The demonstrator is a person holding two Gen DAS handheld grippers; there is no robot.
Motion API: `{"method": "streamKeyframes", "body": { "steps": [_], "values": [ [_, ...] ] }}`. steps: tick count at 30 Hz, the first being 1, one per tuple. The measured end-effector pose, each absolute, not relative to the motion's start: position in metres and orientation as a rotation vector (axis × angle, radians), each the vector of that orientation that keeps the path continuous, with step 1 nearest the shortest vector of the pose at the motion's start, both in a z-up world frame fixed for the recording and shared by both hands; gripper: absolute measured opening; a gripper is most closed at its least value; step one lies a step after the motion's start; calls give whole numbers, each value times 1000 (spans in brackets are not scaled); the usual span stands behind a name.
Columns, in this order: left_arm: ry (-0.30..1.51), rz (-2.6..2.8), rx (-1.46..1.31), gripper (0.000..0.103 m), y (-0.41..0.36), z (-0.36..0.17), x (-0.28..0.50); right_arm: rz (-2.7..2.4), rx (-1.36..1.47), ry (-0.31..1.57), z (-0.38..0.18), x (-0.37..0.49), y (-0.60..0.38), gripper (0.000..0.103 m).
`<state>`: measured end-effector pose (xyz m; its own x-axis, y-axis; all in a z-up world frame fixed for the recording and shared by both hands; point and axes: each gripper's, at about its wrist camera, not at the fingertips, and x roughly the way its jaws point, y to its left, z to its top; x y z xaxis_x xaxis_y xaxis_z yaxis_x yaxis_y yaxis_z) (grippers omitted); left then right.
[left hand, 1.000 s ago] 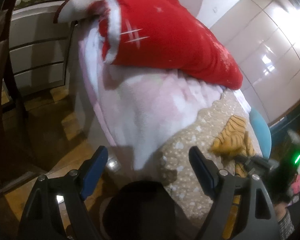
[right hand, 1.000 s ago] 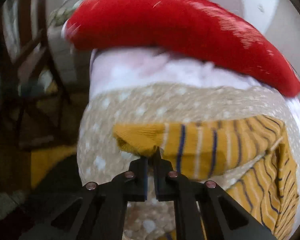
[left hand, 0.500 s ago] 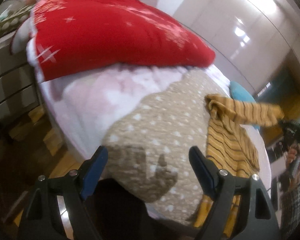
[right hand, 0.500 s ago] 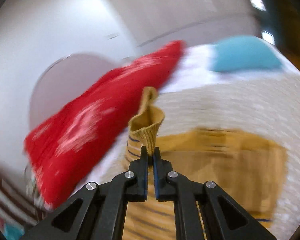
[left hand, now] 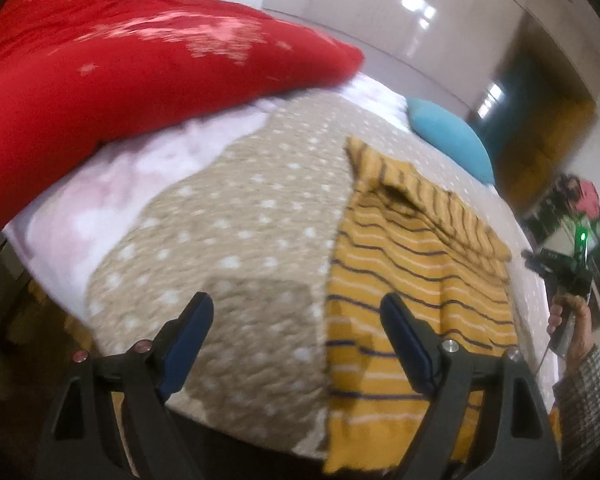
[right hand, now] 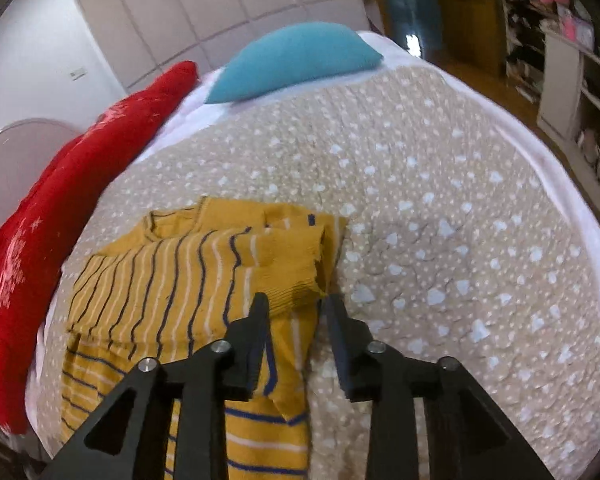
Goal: Fold small clothes
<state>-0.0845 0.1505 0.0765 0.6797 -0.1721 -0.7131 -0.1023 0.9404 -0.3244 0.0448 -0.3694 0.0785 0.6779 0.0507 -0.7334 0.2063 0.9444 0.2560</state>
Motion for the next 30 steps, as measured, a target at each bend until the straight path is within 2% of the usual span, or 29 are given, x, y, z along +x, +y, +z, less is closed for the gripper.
{"method": "streamKeyframes", "body": {
  "steps": [4, 10, 18, 19, 20, 21, 22, 24, 30],
  "values": [
    [854, -138, -320, 85, 121, 81, -39, -47, 387, 821, 73, 31, -373, 44],
    [868, -229, -256, 86, 71, 83, 50, 46, 420, 858, 46, 9, -364, 45],
    [1072, -359, -425, 84, 24, 22, 171, 81, 419, 902, 10, -9, -355, 45],
    [1091, -369, -491, 78, 24, 12, 181, 84, 422, 894, 9, -10, -356, 45],
    [1096, -358, -520, 51, 25, 7, 186, 85, 420, 887, 8, -11, -356, 45],
    [1103, -319, -528, 18, 27, 4, 191, 84, 415, 883, 8, -10, -356, 45],
    [1105, -259, -533, 10, 32, 0, 193, 82, 406, 880, 7, -10, -355, 45],
    [1076, -241, -589, 10, 43, -2, 190, 83, 392, 882, 4, -9, -354, 45],
    [1043, -166, -498, 10, 53, 5, 181, 101, 419, 851, -3, -8, -358, 48]
  ]
}}
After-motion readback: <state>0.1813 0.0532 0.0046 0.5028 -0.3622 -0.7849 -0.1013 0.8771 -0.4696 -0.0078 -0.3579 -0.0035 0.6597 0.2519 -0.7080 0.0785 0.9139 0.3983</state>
